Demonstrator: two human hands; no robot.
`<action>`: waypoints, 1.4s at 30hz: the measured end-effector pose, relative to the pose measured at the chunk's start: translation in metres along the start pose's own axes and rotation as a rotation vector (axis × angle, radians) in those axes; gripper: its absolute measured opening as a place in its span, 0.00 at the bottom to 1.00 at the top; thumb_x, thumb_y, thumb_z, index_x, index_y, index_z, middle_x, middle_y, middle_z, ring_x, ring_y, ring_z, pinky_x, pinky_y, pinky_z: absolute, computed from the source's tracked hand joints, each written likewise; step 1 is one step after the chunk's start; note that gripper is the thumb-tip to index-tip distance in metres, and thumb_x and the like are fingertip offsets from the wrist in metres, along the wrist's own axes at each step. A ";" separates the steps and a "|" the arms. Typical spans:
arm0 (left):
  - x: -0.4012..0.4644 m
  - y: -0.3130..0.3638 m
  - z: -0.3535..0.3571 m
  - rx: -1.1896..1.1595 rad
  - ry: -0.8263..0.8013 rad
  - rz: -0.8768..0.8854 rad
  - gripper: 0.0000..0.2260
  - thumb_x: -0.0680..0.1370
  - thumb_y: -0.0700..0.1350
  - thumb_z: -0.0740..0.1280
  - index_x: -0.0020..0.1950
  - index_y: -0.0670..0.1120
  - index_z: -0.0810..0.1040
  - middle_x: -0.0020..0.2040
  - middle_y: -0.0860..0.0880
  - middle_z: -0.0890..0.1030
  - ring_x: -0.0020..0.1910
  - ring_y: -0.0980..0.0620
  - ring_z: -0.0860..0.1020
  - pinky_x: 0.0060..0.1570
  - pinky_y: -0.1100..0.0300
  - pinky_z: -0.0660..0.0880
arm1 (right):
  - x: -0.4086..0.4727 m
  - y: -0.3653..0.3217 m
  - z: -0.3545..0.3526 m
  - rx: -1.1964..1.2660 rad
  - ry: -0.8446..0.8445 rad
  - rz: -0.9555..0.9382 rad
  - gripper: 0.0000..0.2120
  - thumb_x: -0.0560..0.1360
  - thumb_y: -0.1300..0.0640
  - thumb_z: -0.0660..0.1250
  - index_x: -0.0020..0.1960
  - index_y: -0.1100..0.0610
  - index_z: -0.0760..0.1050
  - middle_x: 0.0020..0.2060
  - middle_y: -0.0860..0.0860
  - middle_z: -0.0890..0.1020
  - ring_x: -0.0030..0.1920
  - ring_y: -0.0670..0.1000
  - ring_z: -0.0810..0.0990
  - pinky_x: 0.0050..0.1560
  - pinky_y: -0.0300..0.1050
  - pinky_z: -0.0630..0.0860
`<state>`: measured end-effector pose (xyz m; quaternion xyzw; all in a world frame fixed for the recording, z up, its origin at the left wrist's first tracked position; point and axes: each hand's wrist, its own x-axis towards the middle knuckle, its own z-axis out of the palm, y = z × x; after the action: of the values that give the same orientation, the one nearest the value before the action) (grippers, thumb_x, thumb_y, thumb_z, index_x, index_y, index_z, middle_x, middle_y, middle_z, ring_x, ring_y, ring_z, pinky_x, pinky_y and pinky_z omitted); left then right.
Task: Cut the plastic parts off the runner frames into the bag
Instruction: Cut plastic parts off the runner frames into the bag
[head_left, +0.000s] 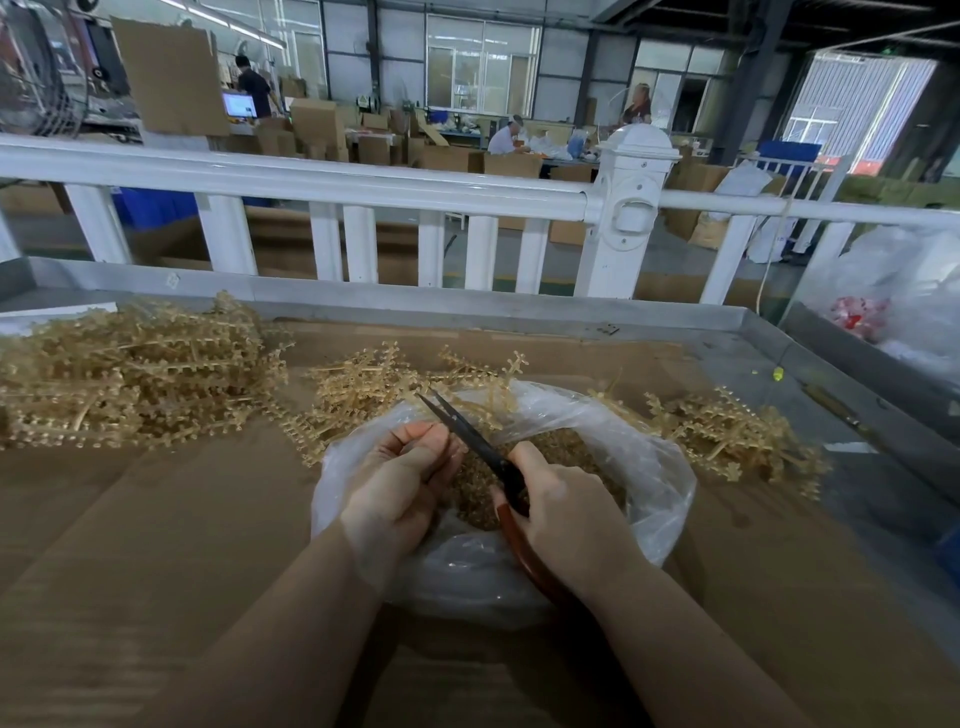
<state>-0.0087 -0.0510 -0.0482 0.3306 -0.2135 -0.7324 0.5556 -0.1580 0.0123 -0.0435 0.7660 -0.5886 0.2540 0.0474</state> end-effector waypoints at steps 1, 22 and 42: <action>0.000 0.000 0.000 0.001 0.004 0.001 0.04 0.76 0.33 0.64 0.45 0.41 0.75 0.43 0.43 0.81 0.40 0.51 0.80 0.39 0.63 0.81 | 0.000 0.001 0.001 -0.001 0.003 -0.001 0.09 0.79 0.48 0.57 0.54 0.53 0.68 0.37 0.49 0.80 0.37 0.49 0.79 0.41 0.42 0.75; -0.011 -0.003 0.001 0.032 -0.087 0.059 0.10 0.78 0.30 0.60 0.52 0.41 0.77 0.42 0.45 0.79 0.40 0.53 0.77 0.43 0.63 0.77 | -0.005 0.001 -0.003 0.196 0.063 0.145 0.15 0.72 0.39 0.66 0.48 0.48 0.70 0.33 0.42 0.75 0.34 0.41 0.73 0.34 0.26 0.66; -0.011 0.005 0.003 0.068 -0.074 -0.101 0.07 0.80 0.36 0.59 0.48 0.38 0.76 0.48 0.42 0.80 0.46 0.49 0.78 0.54 0.56 0.74 | -0.011 -0.003 0.004 0.086 0.030 0.050 0.17 0.73 0.40 0.64 0.53 0.51 0.70 0.41 0.47 0.78 0.44 0.48 0.75 0.44 0.37 0.69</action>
<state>-0.0059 -0.0426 -0.0397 0.3324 -0.2414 -0.7635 0.4983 -0.1561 0.0214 -0.0509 0.7484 -0.5955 0.2914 0.0168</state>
